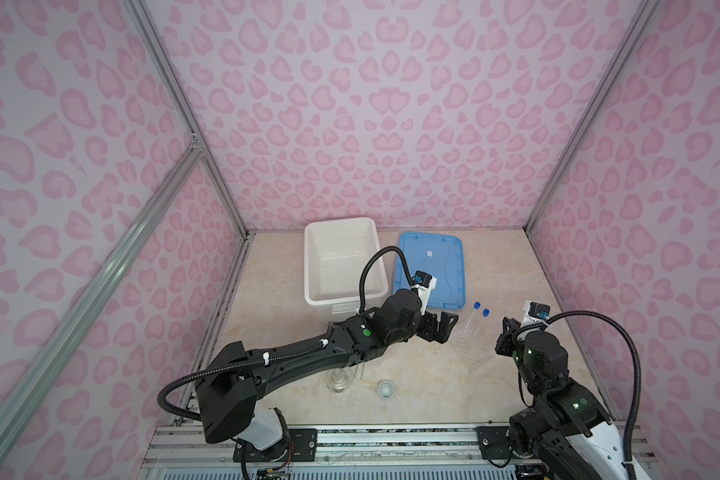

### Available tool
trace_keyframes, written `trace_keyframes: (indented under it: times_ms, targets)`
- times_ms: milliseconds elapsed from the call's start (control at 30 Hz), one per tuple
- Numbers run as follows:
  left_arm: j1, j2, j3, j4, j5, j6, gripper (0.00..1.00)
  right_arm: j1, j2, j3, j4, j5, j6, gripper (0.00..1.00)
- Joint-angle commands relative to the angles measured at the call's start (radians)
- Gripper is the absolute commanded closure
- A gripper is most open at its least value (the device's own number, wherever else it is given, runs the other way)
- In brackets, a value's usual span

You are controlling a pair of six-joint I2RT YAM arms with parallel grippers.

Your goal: Organize the chemistry lab equipment

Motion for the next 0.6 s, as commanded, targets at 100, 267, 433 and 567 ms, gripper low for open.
trace_keyframes:
  times_ms: [100, 267, 433, 567]
  targets:
    - [-0.004, 0.021, -0.008, 0.081, 0.036, -0.026, 0.02, 0.000, -0.002, -0.066, 0.161, 0.020, -0.051, 0.87]
    - [-0.004, 0.021, -0.009, 0.083, 0.028, -0.020, 0.02, 0.001, 0.003, -0.087, 0.169, 0.022, -0.057, 0.87]
    - [-0.005, 0.031, -0.007, 0.084, 0.032, -0.027, 0.02, 0.003, 0.000, -0.111, 0.186, 0.019, -0.054, 0.86]
    - [-0.005, 0.029, -0.006, 0.081, 0.023, -0.024, 0.02, 0.001, 0.000, -0.124, 0.199, 0.015, -0.049, 0.86]
